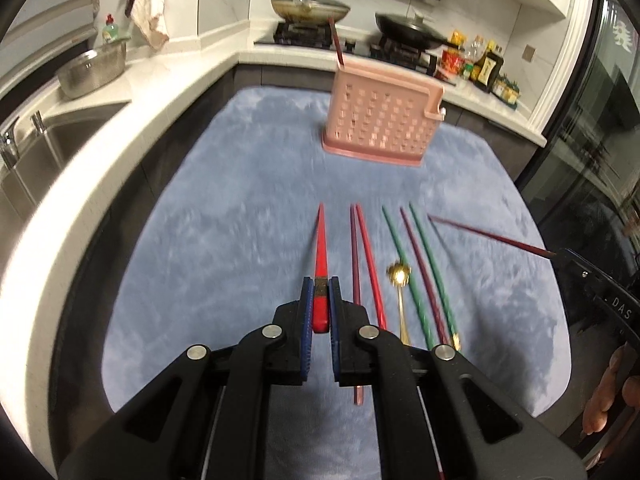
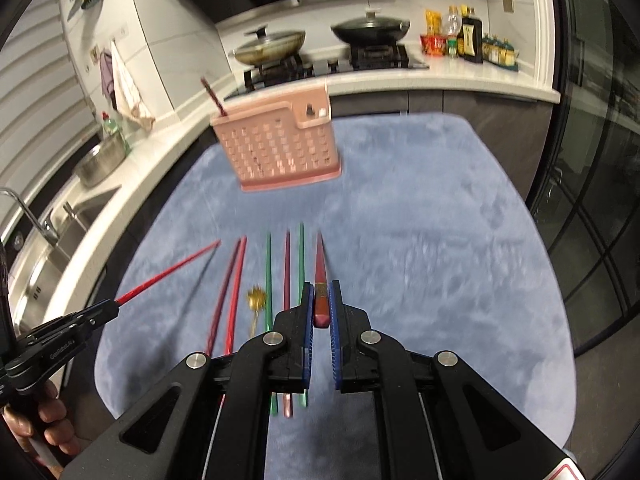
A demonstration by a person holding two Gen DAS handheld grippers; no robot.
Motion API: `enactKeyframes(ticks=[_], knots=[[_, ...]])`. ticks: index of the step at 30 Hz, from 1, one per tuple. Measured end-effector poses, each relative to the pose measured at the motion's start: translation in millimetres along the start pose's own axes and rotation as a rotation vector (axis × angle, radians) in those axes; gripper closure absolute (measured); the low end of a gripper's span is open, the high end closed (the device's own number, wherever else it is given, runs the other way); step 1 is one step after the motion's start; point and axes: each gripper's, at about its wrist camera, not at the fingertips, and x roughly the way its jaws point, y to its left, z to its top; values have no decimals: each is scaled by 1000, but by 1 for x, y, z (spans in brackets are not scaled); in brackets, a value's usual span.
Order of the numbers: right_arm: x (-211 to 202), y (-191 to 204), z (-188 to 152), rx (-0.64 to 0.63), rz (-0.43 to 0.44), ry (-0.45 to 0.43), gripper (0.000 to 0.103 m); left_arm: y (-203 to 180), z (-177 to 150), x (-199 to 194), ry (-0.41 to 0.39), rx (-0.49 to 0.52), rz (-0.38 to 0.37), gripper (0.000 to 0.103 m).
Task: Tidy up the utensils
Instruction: 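Lower the red chopstick into the pink holder with the left tool while the right tool inserts its own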
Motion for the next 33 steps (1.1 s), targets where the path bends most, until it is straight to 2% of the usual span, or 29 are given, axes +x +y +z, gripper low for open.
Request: enactKeyframes(ticks=[8, 20, 33], knots=[[-14, -2, 46, 4, 10, -76, 96, -2, 49, -17, -86, 13, 13, 96], [-25, -1, 120, 15, 42, -188, 96, -23, 144, -40, -236, 54, -5, 96], [-12, 12, 232, 37, 143, -343, 96, -48, 258, -51, -416, 62, -20, 96]])
